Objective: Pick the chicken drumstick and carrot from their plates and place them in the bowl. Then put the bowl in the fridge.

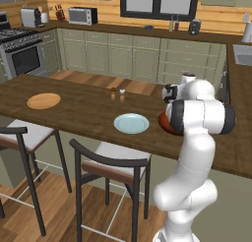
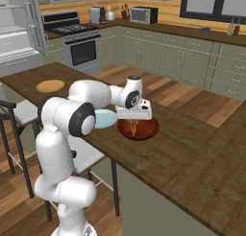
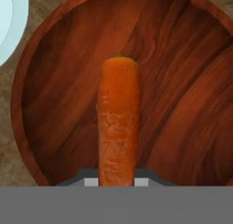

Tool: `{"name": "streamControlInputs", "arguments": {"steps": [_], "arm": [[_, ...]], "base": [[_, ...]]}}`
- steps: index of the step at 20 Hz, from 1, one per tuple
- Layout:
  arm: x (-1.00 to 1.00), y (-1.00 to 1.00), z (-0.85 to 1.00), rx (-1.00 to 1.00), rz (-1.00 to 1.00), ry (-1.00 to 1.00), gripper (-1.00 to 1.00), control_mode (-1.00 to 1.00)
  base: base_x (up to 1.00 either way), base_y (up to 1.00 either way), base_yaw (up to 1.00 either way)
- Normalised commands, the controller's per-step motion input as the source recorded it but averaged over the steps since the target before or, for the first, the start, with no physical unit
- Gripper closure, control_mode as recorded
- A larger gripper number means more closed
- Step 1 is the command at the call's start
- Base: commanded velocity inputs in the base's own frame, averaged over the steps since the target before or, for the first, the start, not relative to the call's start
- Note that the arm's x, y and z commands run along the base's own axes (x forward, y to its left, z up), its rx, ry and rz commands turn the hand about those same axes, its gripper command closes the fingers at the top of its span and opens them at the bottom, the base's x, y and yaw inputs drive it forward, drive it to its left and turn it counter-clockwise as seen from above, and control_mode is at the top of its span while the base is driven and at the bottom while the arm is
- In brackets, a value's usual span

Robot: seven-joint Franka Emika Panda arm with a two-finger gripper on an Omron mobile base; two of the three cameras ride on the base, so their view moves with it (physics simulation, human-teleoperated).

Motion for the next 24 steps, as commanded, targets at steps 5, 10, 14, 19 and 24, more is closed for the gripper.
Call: {"name": "streamControlInputs", "arguments": {"steps": [5, 10, 14, 19, 24], "arm": [[0.0, -0.01, -0.2, 0.0, 0.0, 0.03, 1.0, -1.0], [-0.05, -0.02, -0.31, 0.0, 0.0, 0.0, -1.0, -1.0], [0.0, 0.0, -0.01, 0.0, 0.0, 0.0, -1.0, -1.0], [-0.13, -0.02, 0.22, 0.01, -0.01, -0.02, -1.0, -1.0], [-0.58, -0.28, 0.4, 0.04, -0.23, -0.01, -1.0, -1.0]], "base": [[0.0, 0.0, 0.0], [0.0, 0.0, 0.0], [0.0, 0.0, 0.0], [0.0, 0.0, 0.0], [0.0, 0.0, 0.0]]}}
